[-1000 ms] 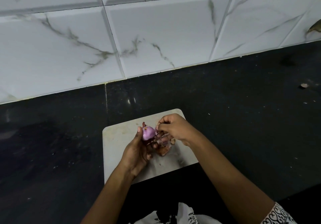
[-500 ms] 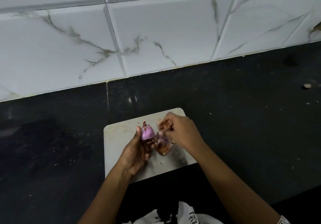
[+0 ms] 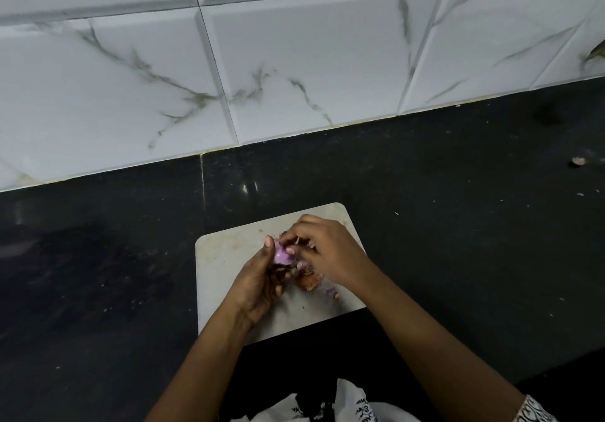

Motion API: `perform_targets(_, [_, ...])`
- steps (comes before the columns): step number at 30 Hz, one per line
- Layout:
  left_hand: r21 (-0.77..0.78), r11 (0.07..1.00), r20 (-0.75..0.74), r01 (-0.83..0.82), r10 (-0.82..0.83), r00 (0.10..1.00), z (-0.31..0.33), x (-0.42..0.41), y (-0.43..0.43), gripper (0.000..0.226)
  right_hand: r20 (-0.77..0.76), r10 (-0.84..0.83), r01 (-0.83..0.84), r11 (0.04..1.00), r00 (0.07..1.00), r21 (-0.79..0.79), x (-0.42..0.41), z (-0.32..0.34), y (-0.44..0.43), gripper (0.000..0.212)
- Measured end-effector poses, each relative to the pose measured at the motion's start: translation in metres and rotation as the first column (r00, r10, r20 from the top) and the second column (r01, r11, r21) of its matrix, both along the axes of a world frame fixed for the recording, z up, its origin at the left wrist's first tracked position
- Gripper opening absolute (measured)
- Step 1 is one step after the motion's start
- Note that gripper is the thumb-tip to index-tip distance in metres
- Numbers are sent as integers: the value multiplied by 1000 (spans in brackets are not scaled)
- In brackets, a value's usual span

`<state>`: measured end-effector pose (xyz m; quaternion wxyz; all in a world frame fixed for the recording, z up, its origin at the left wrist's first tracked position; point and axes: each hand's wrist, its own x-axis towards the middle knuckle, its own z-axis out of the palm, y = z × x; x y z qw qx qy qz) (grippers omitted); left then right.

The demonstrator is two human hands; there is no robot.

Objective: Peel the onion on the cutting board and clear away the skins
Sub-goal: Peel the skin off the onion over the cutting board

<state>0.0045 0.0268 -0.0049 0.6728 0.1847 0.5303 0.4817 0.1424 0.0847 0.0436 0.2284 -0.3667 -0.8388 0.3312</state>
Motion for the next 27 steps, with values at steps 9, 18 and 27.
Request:
perform_targets(9, [-61,987,93,-150,156,983,4,-3,2,48,336,54,-104,986,940,130,10,-4,-1,13])
perform_targets(18, [-114,989,421,-95,135,897,12,-9,-5,49,346,-141,158,987,928,-21,15,-18,2,27])
perform_targets(27, [-76,995,203,-57,72,977,23,5,-6,47,-57,-131,102,926,990,-362,-12,-2,-9,38])
